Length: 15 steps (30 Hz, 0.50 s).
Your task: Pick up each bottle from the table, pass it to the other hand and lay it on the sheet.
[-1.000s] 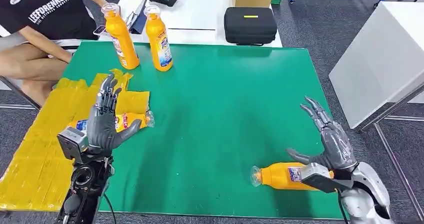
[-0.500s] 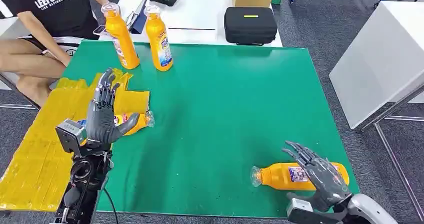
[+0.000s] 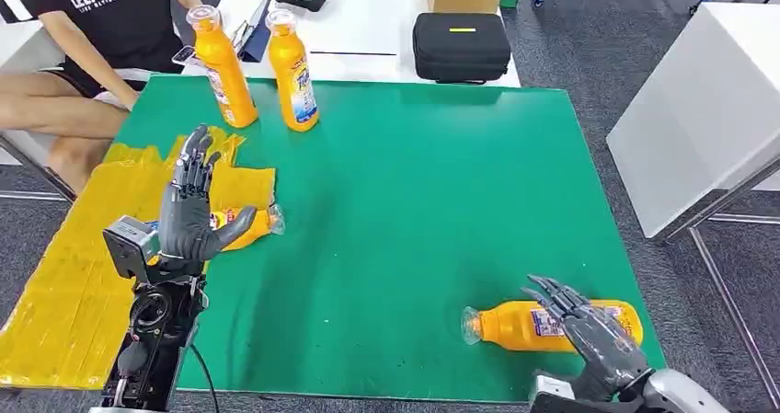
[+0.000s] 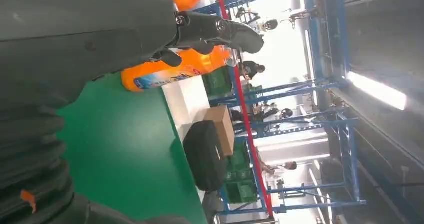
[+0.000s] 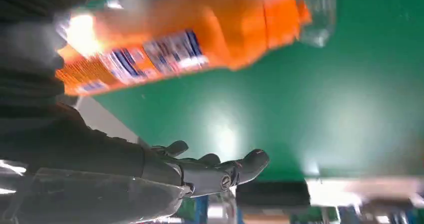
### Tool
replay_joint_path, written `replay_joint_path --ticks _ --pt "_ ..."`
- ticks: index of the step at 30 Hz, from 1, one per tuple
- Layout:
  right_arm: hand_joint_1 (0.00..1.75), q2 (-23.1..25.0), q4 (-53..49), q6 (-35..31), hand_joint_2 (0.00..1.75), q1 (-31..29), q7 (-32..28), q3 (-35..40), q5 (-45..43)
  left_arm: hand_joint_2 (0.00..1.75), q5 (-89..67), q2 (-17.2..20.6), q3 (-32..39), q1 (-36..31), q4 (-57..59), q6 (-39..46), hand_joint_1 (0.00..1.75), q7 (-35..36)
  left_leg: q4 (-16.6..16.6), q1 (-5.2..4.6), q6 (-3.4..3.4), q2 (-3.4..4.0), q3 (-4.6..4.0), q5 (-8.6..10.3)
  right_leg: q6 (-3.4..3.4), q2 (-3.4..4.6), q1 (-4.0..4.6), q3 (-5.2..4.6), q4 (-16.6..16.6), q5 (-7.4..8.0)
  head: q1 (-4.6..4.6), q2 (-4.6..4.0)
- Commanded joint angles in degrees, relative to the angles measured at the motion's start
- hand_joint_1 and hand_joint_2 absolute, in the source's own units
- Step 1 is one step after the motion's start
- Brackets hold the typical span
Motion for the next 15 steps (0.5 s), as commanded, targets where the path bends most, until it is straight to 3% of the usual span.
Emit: replay_joint_path --ticks 1,6,15 --pt "0.00 -1.51 2.19 5.33 1.75 1.25 0.31 -7.12 -1.55 1.75 -0.32 0.39 -0.07 -2.06 2.30 -0.38 0.00 0.19 -0.01 -0.01 0.03 -0.04 0.11 -0.06 -0.21 -0.03 0.02 0.10 0.00 -0.06 -0.02 0.00" --pt "0.00 -0.41 10.93 2.82 1.75 -6.78 0.11 -8.35 1.88 1.75 -0.08 0.64 -0.08 -1.21 2.15 -0.50 0.00 0.19 -0.05 0.03 0.02 0.13 0.19 -0.07 -0.23 0.15 0.07 0.13 -0.11 0.04 -0.02 0.00" --pt "0.00 -1.98 18.37 3.08 1.75 -10.19 -0.22 -11.87 4.18 1.75 -0.16 0.42 -0.91 -2.04 3.53 -0.32 0.00 0.19 -0.04 0.04 0.05 0.06 0.50 -0.18 -0.41 0.05 0.11 0.47 -0.12 -0.11 0.00 0.00"
